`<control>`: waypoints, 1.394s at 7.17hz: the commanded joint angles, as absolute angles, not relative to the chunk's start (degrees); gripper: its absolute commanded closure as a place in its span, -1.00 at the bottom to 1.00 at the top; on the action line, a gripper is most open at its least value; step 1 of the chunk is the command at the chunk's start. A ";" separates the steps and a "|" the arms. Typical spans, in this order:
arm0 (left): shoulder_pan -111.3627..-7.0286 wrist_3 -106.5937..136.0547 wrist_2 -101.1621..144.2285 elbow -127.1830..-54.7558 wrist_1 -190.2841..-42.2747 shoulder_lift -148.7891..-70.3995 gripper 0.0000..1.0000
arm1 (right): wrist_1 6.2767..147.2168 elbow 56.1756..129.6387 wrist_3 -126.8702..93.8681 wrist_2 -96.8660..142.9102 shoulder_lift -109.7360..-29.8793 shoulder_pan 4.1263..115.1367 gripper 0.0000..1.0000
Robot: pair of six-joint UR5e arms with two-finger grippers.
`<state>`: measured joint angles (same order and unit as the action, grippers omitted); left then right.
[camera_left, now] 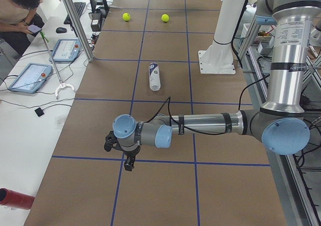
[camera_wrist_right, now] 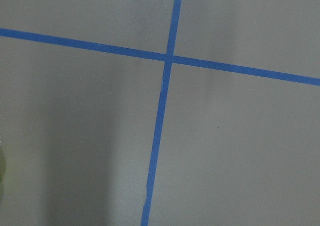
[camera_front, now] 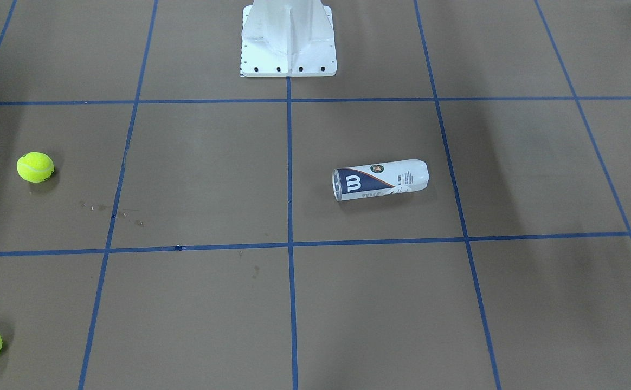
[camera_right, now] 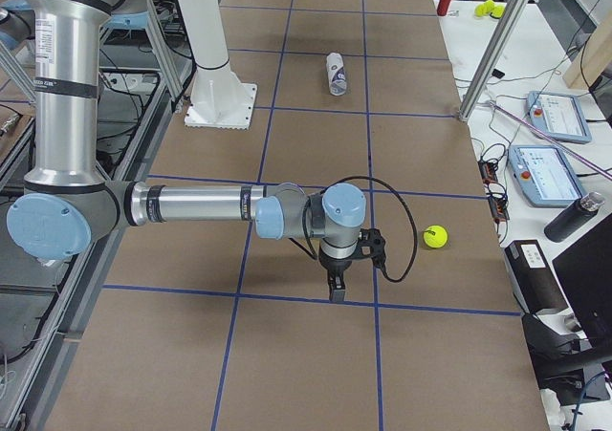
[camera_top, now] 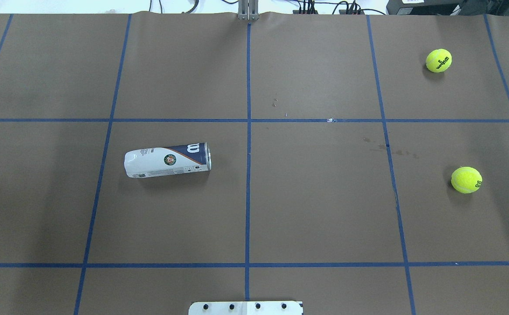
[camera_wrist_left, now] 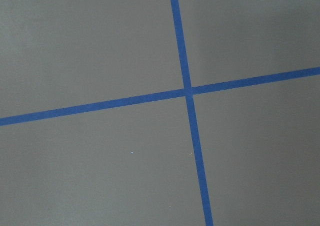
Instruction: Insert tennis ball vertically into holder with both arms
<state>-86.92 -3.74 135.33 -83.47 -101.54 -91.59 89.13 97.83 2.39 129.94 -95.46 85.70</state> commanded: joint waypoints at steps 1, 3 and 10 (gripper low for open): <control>-86.92 -3.61 135.44 -83.76 -102.83 -91.76 -1.00 | 88.86 97.91 2.37 130.16 -95.45 85.69 -1.00; -86.92 -3.86 135.44 -84.11 -103.09 -91.76 -1.00 | 88.77 98.61 2.46 130.60 -95.36 85.69 -1.00; -86.75 -2.73 135.61 -81.92 -129.52 -96.84 -1.00 | 74.53 98.35 1.76 130.52 -94.57 85.69 -1.00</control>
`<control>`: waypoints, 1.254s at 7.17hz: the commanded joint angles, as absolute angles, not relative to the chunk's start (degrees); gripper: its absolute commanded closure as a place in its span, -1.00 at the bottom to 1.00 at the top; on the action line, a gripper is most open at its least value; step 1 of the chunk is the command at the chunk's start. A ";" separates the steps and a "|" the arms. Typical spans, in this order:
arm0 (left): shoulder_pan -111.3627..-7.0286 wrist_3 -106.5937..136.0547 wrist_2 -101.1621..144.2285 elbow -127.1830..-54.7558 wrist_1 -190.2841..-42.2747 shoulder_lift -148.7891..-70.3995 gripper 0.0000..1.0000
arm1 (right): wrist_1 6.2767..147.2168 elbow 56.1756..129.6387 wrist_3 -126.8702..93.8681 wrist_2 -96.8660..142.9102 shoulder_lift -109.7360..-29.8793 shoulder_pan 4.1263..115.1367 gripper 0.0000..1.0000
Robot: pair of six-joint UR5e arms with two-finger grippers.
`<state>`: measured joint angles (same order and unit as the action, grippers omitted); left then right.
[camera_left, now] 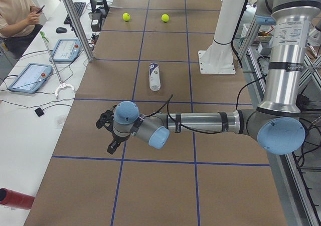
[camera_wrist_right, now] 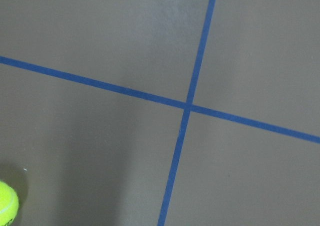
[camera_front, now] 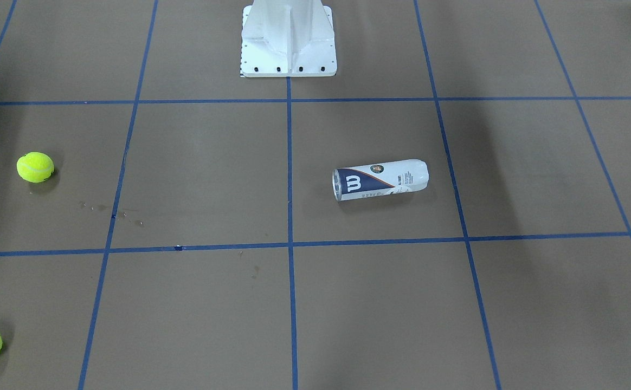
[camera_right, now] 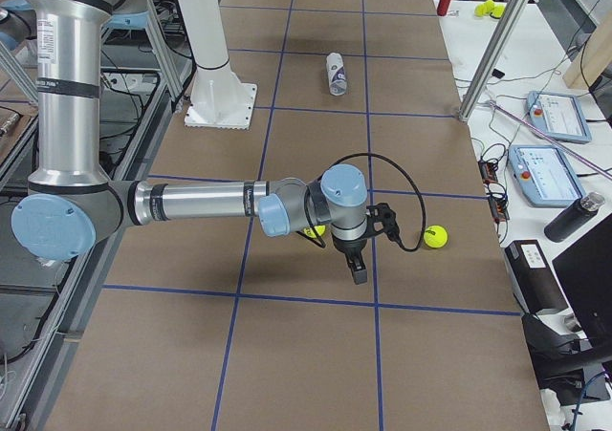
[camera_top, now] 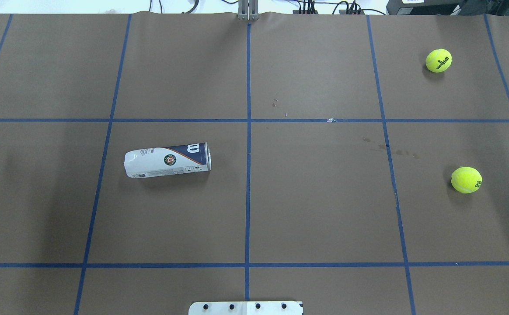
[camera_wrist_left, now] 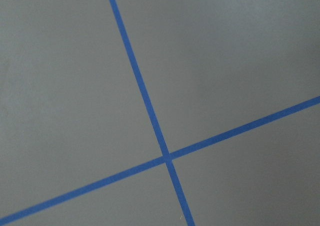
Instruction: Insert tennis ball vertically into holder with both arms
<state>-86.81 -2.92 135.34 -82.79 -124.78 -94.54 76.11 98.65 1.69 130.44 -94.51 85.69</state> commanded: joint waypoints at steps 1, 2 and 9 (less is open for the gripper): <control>-86.66 -1.51 135.62 -81.39 -131.55 -97.46 -1.00 | 74.62 98.26 1.67 130.52 -94.57 85.69 -1.00; -85.62 -1.15 135.79 -82.00 -132.88 -98.51 -1.00 | 74.53 98.26 1.67 130.52 -94.48 85.69 -1.00; -65.07 14.55 135.44 -82.00 -145.72 -118.35 -0.99 | 74.53 98.44 1.67 130.43 -94.57 85.69 -1.00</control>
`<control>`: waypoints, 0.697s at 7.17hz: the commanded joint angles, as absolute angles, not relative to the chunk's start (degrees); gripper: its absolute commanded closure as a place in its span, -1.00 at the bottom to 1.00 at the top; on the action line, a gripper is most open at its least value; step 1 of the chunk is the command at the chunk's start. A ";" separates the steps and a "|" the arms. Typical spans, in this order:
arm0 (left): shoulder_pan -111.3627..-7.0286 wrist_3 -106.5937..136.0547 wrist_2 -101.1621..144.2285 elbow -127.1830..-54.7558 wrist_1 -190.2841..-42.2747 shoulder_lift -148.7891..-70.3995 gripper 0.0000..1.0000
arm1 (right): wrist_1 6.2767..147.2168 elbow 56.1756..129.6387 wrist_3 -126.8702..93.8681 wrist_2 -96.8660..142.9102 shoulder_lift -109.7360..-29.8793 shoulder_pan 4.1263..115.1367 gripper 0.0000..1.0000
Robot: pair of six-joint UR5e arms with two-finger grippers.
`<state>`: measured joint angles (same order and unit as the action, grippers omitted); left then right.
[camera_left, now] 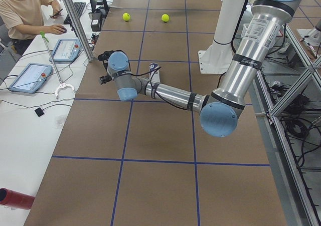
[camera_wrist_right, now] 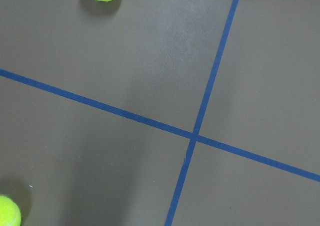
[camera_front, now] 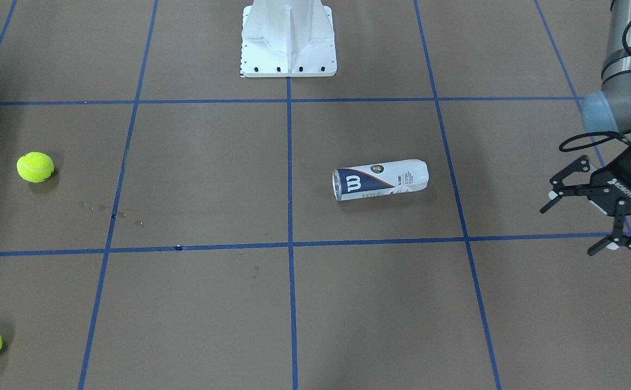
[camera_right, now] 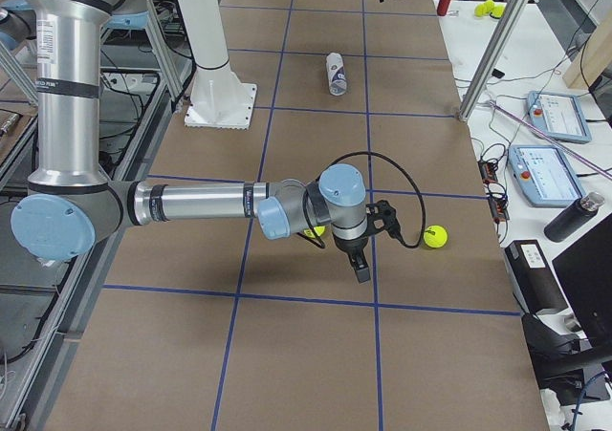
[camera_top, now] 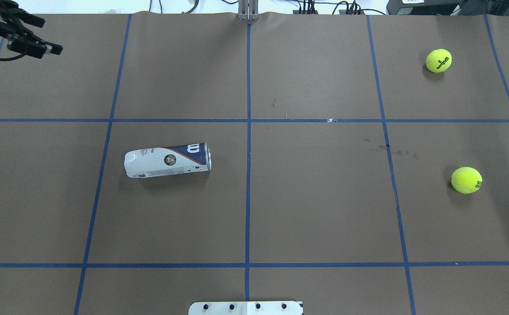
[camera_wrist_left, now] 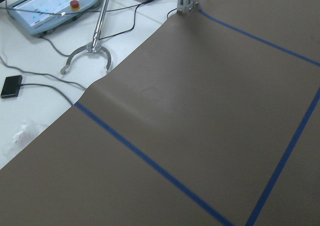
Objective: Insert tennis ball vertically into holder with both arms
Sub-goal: 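Move the left gripper down over the lying clear tennis-ball can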
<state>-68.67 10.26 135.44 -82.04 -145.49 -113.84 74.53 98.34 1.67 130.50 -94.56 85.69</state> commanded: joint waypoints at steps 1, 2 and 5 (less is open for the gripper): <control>-59.99 17.03 135.27 -81.65 -145.72 -122.39 -0.99 | 74.53 98.44 1.67 130.43 -94.66 85.69 -1.00; -57.68 16.53 135.18 -81.65 -145.90 -123.21 -0.98 | 74.53 98.44 1.67 130.43 -94.66 85.69 -1.00; -49.52 15.29 135.00 -82.00 -145.64 -124.36 -0.97 | 74.53 98.61 1.67 130.43 -94.75 85.69 -1.00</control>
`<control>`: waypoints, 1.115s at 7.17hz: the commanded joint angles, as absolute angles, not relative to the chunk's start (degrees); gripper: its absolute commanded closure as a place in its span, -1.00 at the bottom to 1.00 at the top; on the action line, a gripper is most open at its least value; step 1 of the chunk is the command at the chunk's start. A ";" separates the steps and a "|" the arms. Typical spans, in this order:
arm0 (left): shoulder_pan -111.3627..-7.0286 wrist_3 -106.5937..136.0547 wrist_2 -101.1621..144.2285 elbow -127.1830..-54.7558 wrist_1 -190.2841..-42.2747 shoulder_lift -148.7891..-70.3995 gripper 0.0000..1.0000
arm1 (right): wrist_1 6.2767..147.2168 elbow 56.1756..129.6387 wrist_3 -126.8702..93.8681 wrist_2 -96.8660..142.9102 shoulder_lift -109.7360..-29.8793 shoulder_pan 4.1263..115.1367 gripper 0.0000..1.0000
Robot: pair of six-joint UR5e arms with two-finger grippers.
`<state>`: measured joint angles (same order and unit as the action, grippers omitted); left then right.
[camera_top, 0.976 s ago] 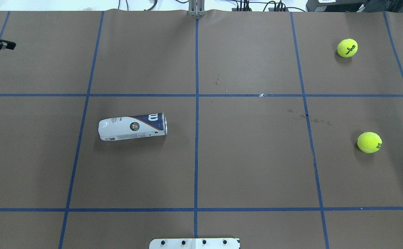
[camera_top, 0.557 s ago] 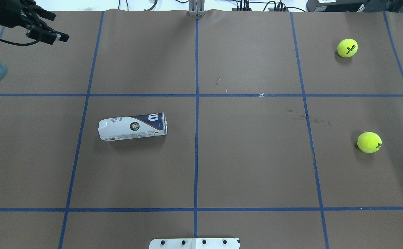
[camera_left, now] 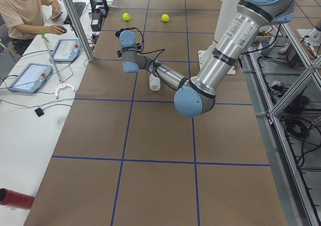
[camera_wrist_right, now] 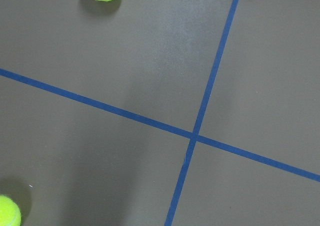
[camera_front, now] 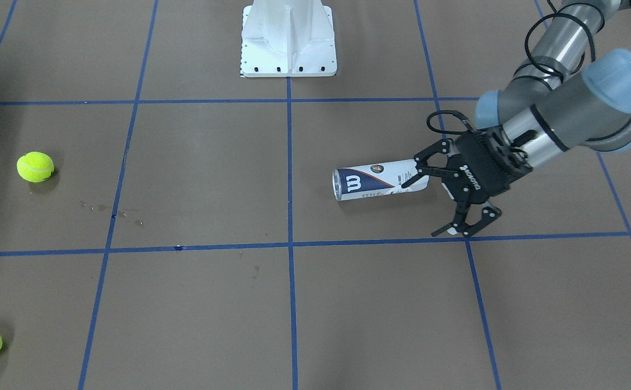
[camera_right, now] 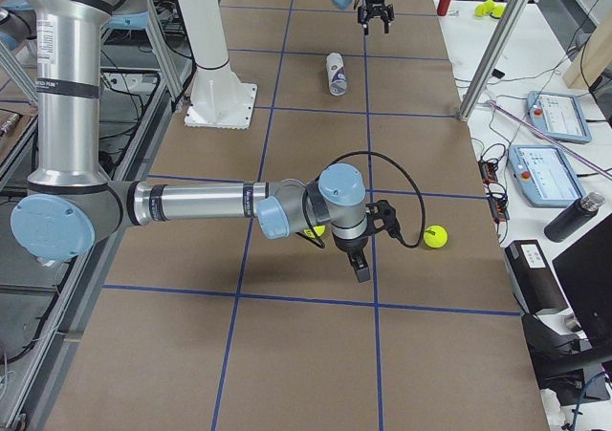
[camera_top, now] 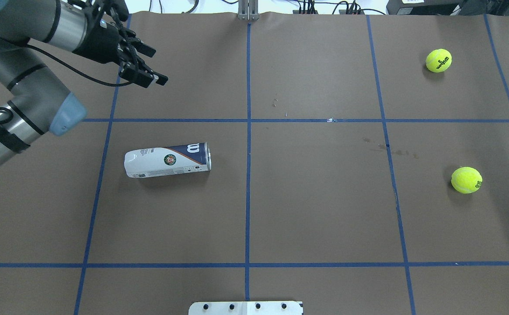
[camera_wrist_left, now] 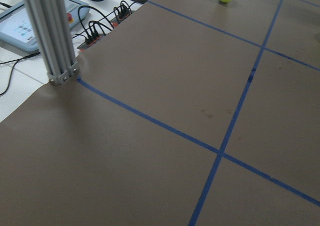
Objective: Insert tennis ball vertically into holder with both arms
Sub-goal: 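Move the left gripper down over the lying clear tennis-ball can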
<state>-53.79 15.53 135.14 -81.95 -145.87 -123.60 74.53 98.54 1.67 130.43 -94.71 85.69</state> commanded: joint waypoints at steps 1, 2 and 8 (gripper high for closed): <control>-48.87 13.20 135.00 -81.91 -145.55 -125.50 -0.98 | 74.53 98.61 1.67 130.43 -94.75 85.69 -1.00; -48.26 10.75 135.00 -82.09 -145.46 -125.33 -0.98 | 74.53 98.61 1.67 130.43 -94.75 85.69 -1.00; -46.50 -2.98 135.00 -88.04 -125.30 -125.60 -0.98 | 74.53 98.53 1.67 130.43 -94.83 85.69 -1.00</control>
<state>-46.97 -1.47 135.08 -85.04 -131.67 -125.54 74.53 98.52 1.67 130.43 -94.81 85.69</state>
